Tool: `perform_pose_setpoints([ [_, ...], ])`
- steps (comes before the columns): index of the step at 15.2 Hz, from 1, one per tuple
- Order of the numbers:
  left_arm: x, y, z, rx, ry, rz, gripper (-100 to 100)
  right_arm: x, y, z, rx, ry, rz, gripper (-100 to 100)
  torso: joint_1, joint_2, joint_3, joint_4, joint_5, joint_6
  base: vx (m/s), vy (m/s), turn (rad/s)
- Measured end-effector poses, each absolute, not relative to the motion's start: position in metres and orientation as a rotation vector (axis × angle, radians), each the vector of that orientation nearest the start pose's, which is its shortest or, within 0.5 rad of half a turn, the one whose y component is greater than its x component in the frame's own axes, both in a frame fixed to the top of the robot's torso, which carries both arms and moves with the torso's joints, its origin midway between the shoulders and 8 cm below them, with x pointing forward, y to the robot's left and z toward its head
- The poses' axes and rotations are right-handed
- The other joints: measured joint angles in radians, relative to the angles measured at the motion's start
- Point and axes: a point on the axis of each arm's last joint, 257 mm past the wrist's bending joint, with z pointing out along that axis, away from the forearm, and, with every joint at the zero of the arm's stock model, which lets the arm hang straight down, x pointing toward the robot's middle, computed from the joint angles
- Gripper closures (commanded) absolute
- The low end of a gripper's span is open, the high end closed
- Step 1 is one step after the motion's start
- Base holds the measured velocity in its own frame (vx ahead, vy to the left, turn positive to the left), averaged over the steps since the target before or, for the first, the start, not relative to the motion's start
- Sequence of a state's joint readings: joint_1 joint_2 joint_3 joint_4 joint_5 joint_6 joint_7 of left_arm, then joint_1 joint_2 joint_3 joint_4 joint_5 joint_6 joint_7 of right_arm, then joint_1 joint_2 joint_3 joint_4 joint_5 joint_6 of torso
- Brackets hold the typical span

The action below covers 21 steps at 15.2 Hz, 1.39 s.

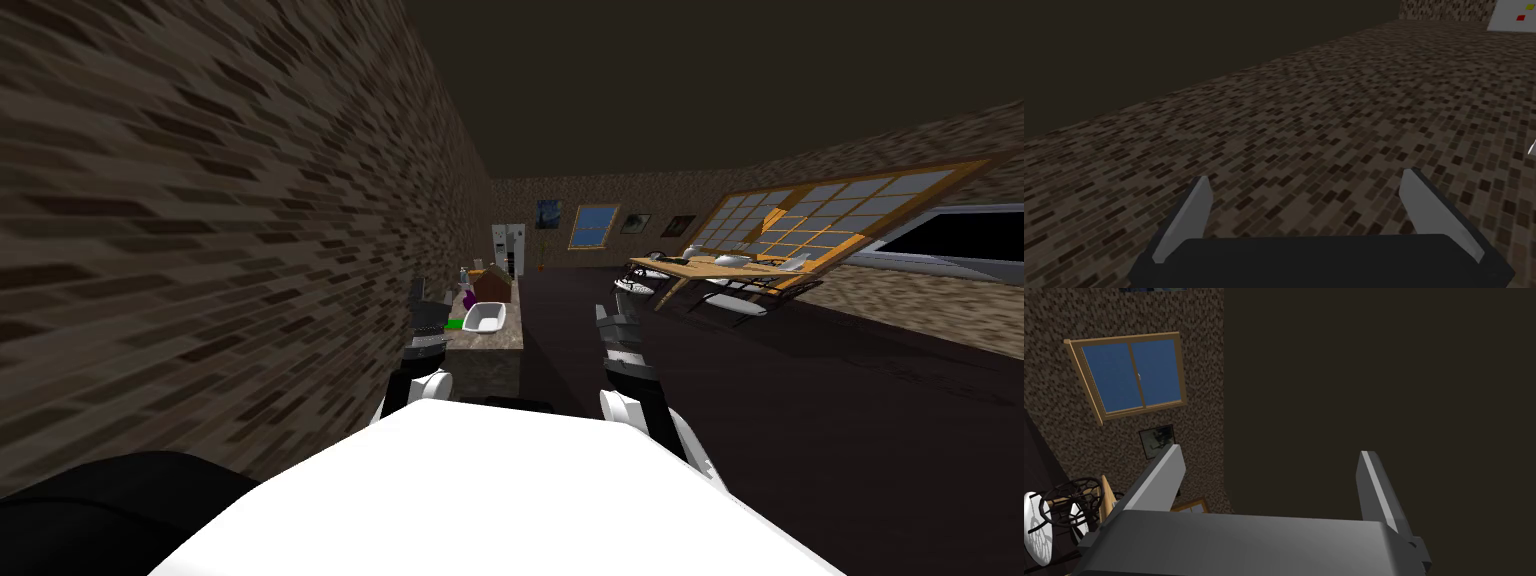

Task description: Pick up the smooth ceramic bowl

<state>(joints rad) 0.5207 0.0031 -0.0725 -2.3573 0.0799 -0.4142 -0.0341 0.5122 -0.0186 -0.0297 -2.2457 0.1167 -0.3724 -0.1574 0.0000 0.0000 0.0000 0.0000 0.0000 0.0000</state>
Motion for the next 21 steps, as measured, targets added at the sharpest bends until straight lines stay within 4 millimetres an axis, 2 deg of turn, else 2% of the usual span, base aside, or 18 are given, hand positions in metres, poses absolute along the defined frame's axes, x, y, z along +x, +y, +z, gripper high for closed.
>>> perform_pose_setpoints([
  [7, 0.355, 0.274, 0.014, -0.743, 0.743, -1.343, -100, 0.369, -0.286, -0.022, 0.783, 0.761, 1.287, 0, -0.005, 0.0, 0.0, 0.0, -0.001, 0.0, -0.007, -0.067, -0.026],
  [21, 0.37, 0.324, -0.032, -0.927, 0.929, -1.212, -100, 0.369, -0.286, -0.022, 0.783, 0.761, 1.287, 0, -0.004, 0.0, 0.0, 0.0, -0.001, 0.0, 0.007, -0.056, -0.035],
])
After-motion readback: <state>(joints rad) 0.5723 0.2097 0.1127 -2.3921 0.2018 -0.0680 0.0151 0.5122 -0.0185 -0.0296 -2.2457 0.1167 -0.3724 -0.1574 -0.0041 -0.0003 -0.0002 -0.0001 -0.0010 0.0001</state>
